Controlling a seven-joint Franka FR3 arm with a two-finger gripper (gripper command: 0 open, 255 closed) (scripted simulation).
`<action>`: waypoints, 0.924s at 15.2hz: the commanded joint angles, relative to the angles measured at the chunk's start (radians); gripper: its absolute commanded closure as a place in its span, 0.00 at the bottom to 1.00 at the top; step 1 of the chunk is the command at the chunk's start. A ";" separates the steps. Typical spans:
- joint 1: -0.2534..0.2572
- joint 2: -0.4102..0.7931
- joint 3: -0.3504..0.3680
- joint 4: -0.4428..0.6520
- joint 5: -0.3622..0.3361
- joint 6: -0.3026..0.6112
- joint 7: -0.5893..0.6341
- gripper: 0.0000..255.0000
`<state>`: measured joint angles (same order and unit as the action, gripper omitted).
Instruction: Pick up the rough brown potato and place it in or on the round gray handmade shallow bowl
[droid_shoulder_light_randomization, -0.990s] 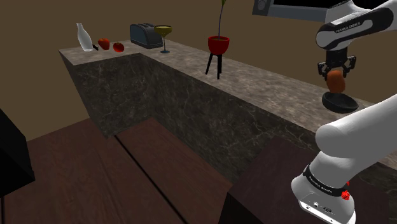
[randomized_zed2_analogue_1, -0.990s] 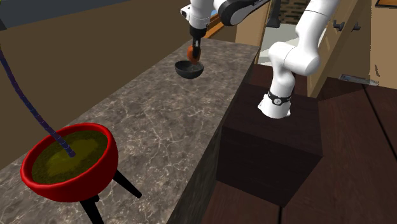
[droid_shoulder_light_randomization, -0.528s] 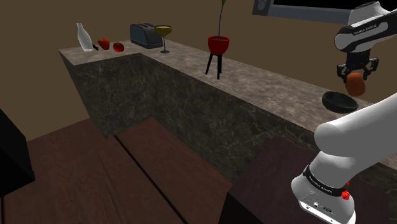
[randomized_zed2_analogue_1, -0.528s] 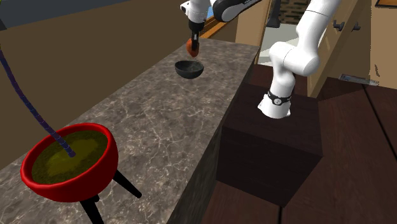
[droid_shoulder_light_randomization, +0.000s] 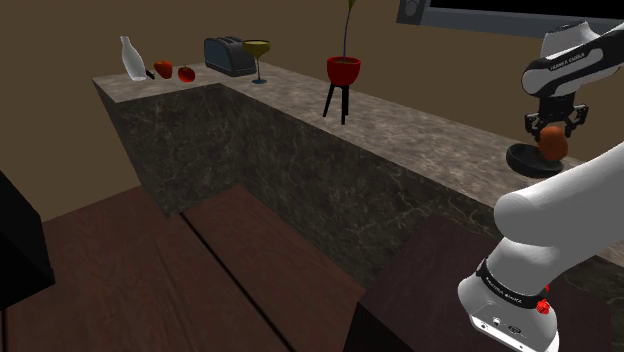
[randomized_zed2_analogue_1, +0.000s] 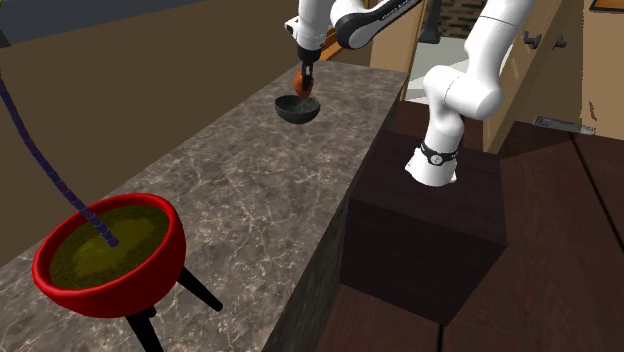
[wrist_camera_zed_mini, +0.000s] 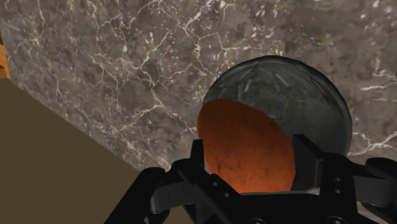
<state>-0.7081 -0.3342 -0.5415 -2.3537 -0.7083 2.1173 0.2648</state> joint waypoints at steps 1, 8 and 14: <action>-0.001 0.016 -0.007 -0.015 -0.006 0.030 0.011 1.00; -0.006 0.057 -0.025 -0.056 -0.024 0.107 0.043 1.00; -0.006 0.057 -0.025 -0.056 -0.024 0.107 0.043 1.00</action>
<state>-0.7137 -0.2769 -0.5660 -2.4095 -0.7327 2.2244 0.3080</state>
